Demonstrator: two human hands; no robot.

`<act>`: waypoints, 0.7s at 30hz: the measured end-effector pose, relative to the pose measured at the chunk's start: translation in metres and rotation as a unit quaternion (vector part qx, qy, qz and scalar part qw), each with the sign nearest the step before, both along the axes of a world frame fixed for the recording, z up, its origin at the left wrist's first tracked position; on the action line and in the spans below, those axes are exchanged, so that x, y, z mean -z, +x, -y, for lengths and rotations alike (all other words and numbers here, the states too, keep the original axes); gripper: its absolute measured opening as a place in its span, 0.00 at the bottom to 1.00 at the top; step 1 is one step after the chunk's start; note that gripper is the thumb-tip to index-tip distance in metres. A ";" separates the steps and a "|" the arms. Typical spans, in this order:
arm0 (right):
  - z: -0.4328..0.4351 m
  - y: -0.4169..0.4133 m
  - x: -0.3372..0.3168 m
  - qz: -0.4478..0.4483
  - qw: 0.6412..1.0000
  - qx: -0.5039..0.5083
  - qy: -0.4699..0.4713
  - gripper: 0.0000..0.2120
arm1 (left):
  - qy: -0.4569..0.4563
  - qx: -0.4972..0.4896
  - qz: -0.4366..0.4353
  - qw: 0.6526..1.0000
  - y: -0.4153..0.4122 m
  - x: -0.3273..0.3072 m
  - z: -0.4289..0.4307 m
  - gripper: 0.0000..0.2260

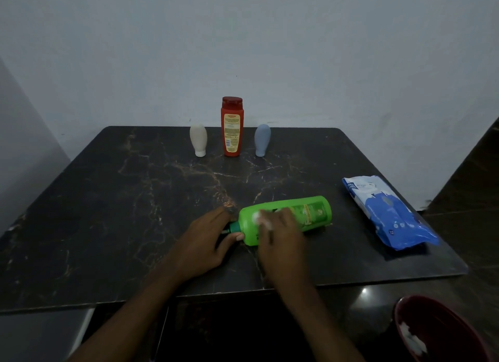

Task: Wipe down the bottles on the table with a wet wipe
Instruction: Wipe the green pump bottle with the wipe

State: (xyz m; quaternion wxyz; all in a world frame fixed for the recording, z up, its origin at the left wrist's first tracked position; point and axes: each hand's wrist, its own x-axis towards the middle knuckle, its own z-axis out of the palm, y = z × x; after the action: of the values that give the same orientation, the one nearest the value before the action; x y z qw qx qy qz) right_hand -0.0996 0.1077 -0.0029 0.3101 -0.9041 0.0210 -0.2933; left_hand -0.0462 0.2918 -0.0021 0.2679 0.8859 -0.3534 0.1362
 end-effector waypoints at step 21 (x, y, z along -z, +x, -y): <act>-0.005 -0.002 -0.026 -0.006 0.997 -0.073 -0.020 0.13 | -0.048 -0.009 0.065 0.997 -0.005 -0.002 0.000 0.16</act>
State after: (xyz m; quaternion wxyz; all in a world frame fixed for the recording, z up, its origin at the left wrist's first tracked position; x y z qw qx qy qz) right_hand -0.1013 0.1126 0.0231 0.3127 -0.9108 -0.0488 -0.2650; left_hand -0.0510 0.2917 -0.0003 0.2854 0.8643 -0.3552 0.2130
